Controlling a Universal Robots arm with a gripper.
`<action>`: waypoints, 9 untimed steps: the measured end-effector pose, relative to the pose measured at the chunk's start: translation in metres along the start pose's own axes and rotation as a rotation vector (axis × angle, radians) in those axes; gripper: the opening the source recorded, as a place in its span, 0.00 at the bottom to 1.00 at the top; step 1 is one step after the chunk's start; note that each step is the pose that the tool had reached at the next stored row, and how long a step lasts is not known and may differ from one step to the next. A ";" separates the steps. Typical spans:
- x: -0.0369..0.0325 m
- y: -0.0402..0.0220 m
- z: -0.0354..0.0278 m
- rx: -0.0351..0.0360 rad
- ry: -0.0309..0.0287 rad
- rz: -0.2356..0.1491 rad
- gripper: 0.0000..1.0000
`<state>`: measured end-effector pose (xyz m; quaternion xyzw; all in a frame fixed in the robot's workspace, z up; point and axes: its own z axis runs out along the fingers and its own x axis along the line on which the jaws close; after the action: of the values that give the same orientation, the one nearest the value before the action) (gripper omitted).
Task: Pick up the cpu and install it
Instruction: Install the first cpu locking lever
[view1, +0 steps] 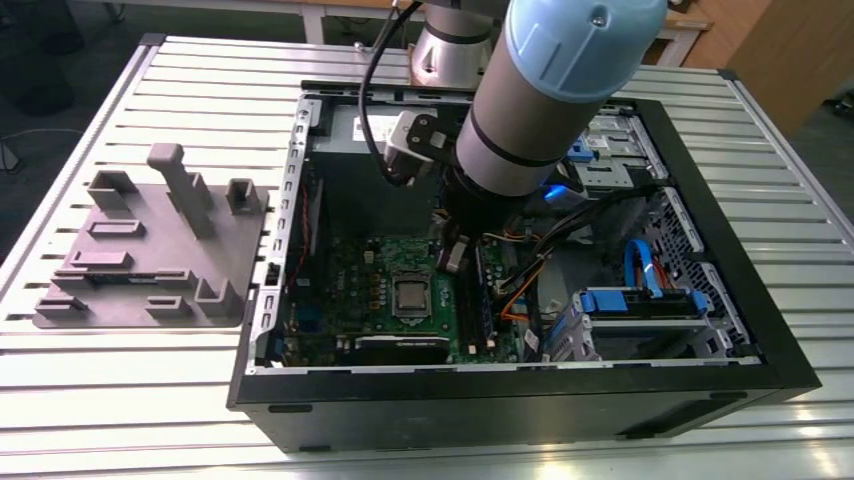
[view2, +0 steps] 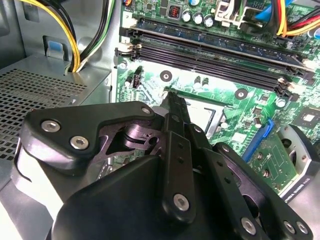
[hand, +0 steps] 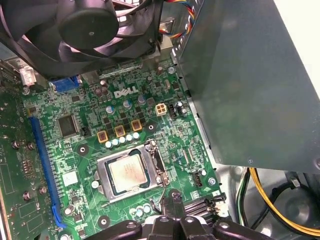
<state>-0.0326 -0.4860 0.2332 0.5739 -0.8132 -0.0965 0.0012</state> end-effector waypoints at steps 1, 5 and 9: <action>0.0000 0.0000 0.0000 0.0003 -0.0002 0.000 0.10; 0.0000 0.0000 0.0000 0.0016 -0.0004 -0.002 0.10; 0.0000 0.0000 0.0000 0.0040 -0.0009 -0.005 0.10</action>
<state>-0.0326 -0.4860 0.2332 0.5760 -0.8119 -0.0952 -0.0006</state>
